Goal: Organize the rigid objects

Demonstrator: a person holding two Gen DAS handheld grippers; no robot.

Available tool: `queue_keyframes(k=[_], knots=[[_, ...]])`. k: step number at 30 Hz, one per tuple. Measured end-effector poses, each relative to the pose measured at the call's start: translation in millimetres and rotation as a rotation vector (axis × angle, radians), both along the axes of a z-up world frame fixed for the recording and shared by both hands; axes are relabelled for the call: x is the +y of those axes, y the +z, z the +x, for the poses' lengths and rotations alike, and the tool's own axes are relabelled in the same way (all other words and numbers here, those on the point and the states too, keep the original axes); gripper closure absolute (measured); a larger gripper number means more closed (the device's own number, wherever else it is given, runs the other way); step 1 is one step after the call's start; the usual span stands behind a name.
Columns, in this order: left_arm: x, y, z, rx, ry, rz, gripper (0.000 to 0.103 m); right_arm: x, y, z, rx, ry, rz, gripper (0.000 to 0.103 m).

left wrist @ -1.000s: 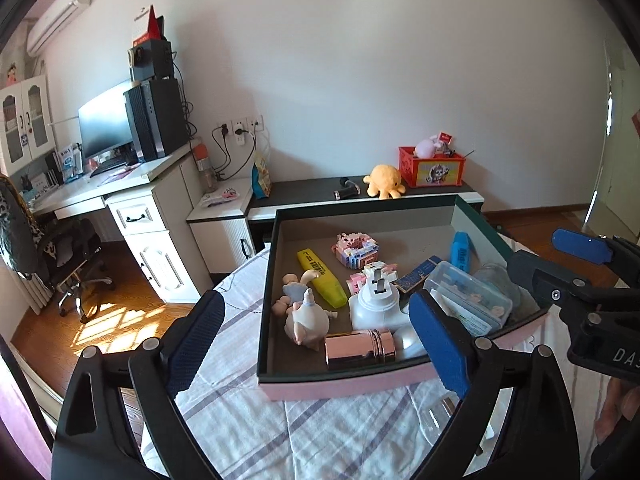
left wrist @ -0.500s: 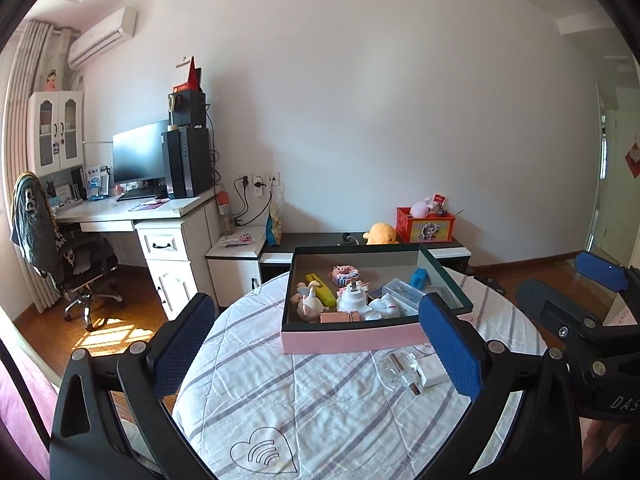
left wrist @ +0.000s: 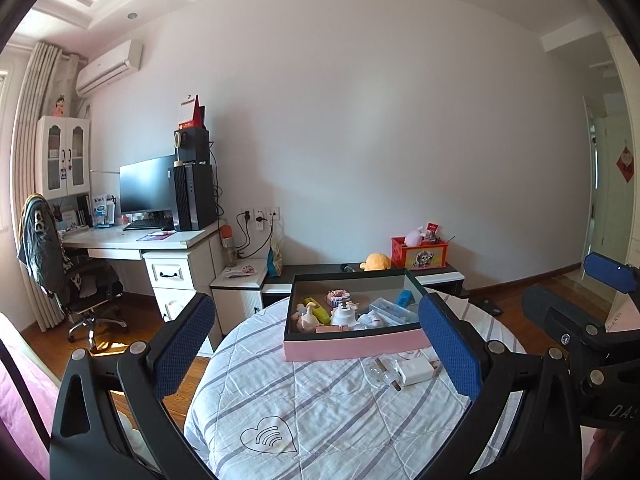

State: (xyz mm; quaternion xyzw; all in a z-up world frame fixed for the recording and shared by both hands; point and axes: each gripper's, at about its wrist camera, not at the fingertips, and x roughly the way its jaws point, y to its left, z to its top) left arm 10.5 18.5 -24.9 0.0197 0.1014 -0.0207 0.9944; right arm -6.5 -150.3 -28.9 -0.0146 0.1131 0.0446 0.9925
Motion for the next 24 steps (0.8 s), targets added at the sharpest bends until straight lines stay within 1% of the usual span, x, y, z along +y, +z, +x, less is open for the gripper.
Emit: queue_keyframes(k=[7,14,19,24], knots=[[-3.0,-0.3,-4.4,-0.018,0.006,0.007,0.000,1.1,-0.8,-2.0,-0.012,-0.001,-0.002,0.000],[-8.3,-11.8,10.8,0.024,0.004,0.013,0.000,-2.5,-11.0,9.0,0.024,-0.003,0.005,0.000],[-11.7,-33.2,33.4,0.101,-0.012,0.021,0.000,-8.3,-29.1,28.0,0.083,-0.011,0.008,0.000],[-17.6,-66.2,64.2,0.227,-0.041,0.017,0.000,-17.0,-56.8,54.4,0.166,-0.021,0.017,0.000]])
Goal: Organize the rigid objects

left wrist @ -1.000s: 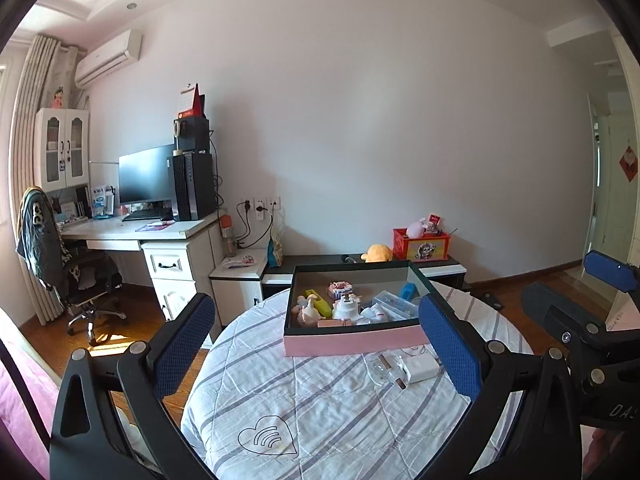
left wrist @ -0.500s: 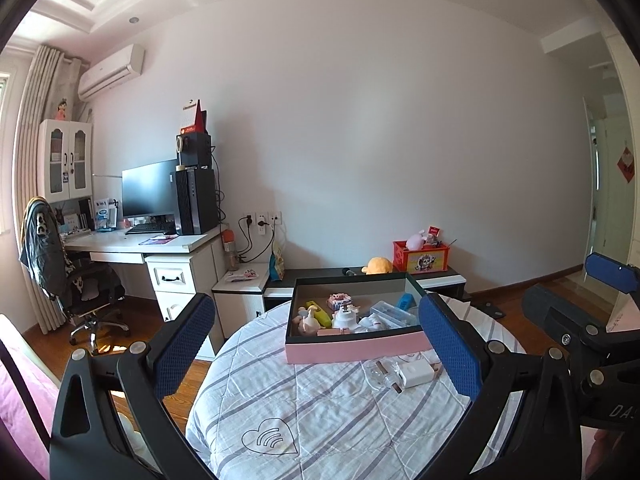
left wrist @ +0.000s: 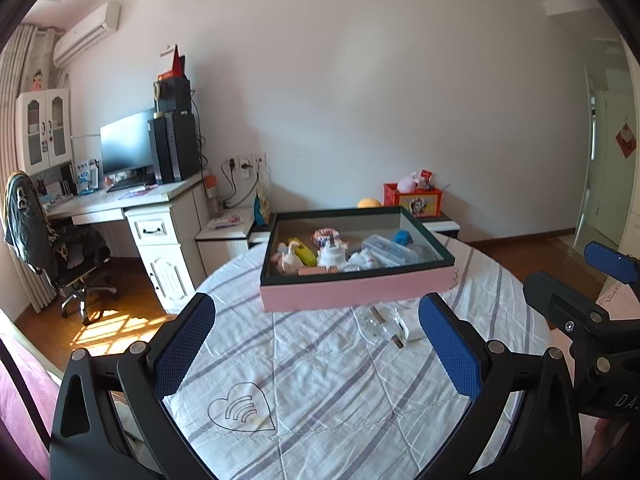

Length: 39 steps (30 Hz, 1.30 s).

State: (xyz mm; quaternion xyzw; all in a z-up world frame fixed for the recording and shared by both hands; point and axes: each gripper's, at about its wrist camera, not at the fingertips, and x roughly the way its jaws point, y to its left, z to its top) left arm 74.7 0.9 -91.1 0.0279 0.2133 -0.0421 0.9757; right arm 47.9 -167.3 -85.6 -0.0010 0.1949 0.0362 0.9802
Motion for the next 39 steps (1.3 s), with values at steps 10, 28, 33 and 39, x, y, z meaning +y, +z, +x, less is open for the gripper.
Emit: queue_keyframes(k=[10,28,33,39], knots=[[-24.6,-71.9,65.0,0.272,-0.045,0.013,0.000,-27.1,-67.3,57.3,0.205,-0.038,0.039,0.000],[-59.8,-116.1,137.4,0.452,-0.047,0.038,0.000,-61.4,-121.0,116.9,0.393,0.000,0.103,0.000],[-73.4,-122.8,158.0,0.493,-0.024,0.097,0.000,-65.7,-120.2,122.0,0.390,0.011,0.117,0.000],[-84.1,-125.3,177.2,0.495,-0.017,0.118,0.000,-74.8,-123.4,126.3,0.408,0.007,0.161,0.000]])
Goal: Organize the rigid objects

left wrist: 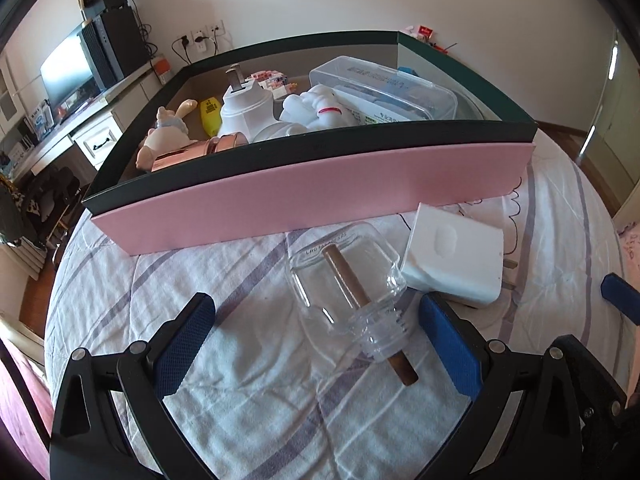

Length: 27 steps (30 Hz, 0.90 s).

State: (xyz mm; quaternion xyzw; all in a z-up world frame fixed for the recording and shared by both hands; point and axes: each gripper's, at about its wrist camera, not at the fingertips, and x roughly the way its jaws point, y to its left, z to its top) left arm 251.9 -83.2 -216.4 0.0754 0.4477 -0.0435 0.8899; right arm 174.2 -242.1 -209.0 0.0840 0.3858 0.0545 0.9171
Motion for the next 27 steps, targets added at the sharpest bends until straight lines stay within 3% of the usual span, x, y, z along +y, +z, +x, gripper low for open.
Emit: queue_keyframes(k=[3,5,11,20,27], knots=[[2.3,-0.7,5.6,-0.007,0.008,-0.013,0.002,-0.6,-0.7,1.5,0.005,-0.003,-0.001,0.000],[5.2,-0.6,7.3,-0.003,-0.001,-0.048,0.009,1.5,-0.6,2.1,0.007,-0.003,-0.013,0.000],[3.1,3.1,-1.4,-0.038,-0.036,-0.050,0.051,4.3,-1.4,2.4,0.015,-0.018,-0.035,0.000],[28.5,5.3,-18.0,-0.044,-0.007,-0.069,0.051,11.0,-2.2,2.9,0.029,-0.042,-0.095,0.000],[70.5,4.6,-34.0,-0.051,0.042,-0.077,0.051,36.8,2.8,18.9,0.029,0.010,-0.156,0.000]])
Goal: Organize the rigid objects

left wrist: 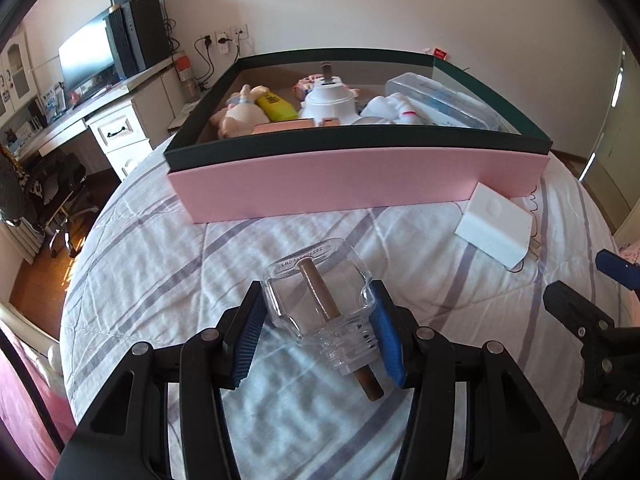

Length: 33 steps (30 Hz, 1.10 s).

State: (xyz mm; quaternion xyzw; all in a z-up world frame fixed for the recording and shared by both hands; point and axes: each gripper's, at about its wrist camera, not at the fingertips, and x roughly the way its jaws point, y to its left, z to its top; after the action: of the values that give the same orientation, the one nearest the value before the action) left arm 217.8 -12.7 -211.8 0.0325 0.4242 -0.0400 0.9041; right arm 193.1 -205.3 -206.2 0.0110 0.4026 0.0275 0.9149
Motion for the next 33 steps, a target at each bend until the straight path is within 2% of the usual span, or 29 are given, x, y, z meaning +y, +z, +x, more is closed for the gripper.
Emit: queue_keyframes(k=[5,8,9,10,15,19,29,33], knots=[[25.6,-1.9,-3.4,0.007,0.017,-0.086,0.051,30.1,5.1,24.1,-0.009,0.106,-0.047,0.000],[24.4,-3.1,-4.4,0.008,0.017,-0.077,0.050,41.8,-2.3,44.9,0.029,0.151,-0.058,0.001],[24.1,-3.3,-4.6,0.009,0.016,-0.073,0.050,43.0,-5.0,49.8,0.040,0.158,-0.048,0.007],[23.8,-3.6,-4.6,0.010,0.016,-0.074,0.050,43.1,-6.8,53.6,0.048,0.167,-0.032,0.019],[20.6,-3.6,-1.5,0.013,0.014,-0.072,0.050,43.7,-8.5,53.7,0.046,0.176,-0.030,0.046],[19.8,-3.8,-0.5,0.014,0.013,-0.070,0.050,49.1,-6.9,44.3,0.033,0.193,-0.055,0.056],[17.8,-3.7,0.9,0.014,0.014,-0.056,0.050,55.4,-7.5,-2.3,0.044,0.126,0.031,0.059],[15.5,-4.2,0.8,0.015,0.015,-0.041,0.050,56.7,-6.9,1.1,0.041,0.110,0.033,0.059]])
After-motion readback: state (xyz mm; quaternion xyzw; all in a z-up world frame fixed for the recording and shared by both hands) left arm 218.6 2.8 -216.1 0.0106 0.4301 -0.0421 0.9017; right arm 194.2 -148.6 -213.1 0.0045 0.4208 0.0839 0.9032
